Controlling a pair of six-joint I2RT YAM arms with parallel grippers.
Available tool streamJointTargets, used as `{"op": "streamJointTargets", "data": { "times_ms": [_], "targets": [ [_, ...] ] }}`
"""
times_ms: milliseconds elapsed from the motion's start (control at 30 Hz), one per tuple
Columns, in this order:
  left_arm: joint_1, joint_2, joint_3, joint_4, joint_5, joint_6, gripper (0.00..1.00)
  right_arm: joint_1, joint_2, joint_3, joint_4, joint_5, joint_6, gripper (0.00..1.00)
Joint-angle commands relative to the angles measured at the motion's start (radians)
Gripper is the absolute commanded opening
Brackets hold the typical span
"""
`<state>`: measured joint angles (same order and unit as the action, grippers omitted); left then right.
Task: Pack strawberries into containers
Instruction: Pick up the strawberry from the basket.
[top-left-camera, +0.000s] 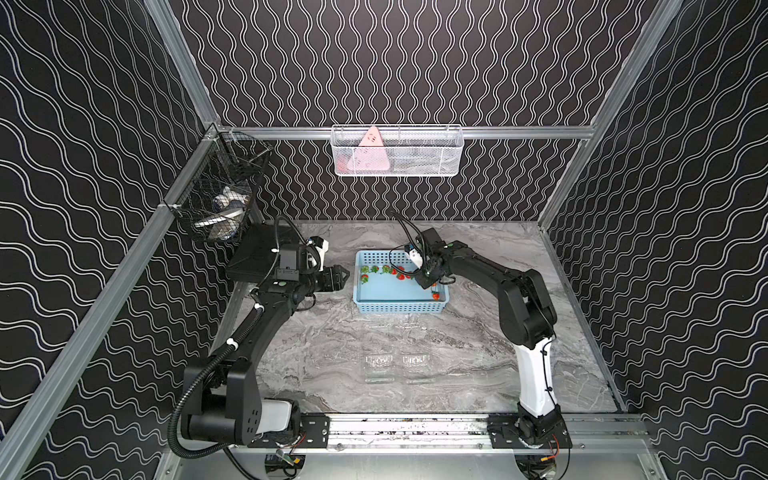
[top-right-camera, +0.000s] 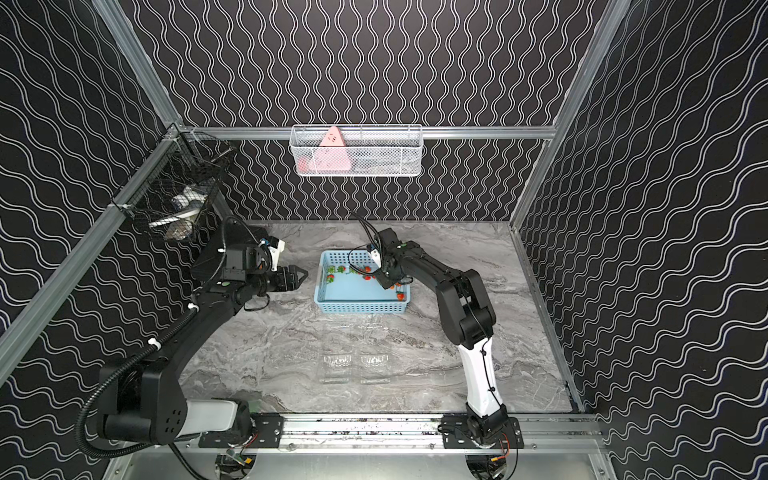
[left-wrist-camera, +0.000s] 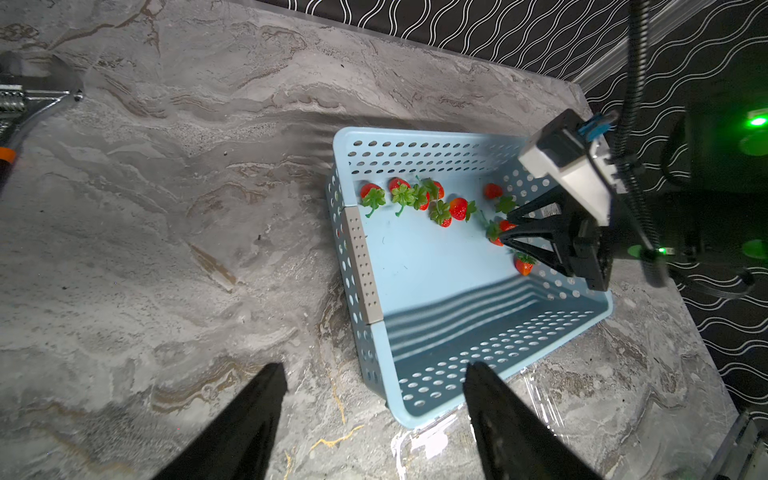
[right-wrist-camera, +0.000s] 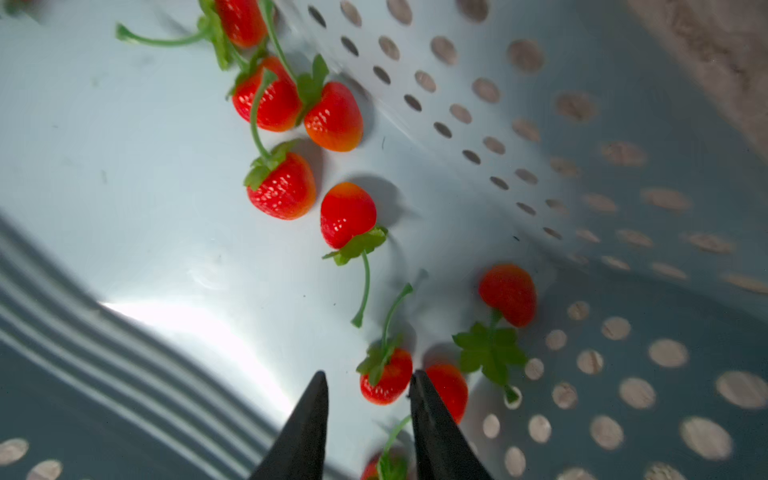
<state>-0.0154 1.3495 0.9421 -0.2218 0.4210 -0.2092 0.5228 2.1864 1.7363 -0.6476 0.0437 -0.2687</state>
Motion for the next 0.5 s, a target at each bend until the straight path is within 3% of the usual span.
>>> {"op": "streamJointTargets", "data": {
  "times_ms": [0, 300, 467],
  "targets": [
    [0.002, 0.003, 0.011, 0.002, 0.0, 0.013, 0.73, 0.0, 0.042, 0.043, -0.033, 0.014, 0.016, 0.36],
    [0.002, 0.011, 0.014, -0.001, -0.003, 0.016, 0.73, -0.001, 0.122, 0.057, -0.015, 0.052, -0.004, 0.35],
    [0.002, 0.012, 0.012, 0.001, -0.001, 0.014, 0.73, -0.003, 0.117, 0.049, -0.005, 0.04, 0.005, 0.19]
  ]
}}
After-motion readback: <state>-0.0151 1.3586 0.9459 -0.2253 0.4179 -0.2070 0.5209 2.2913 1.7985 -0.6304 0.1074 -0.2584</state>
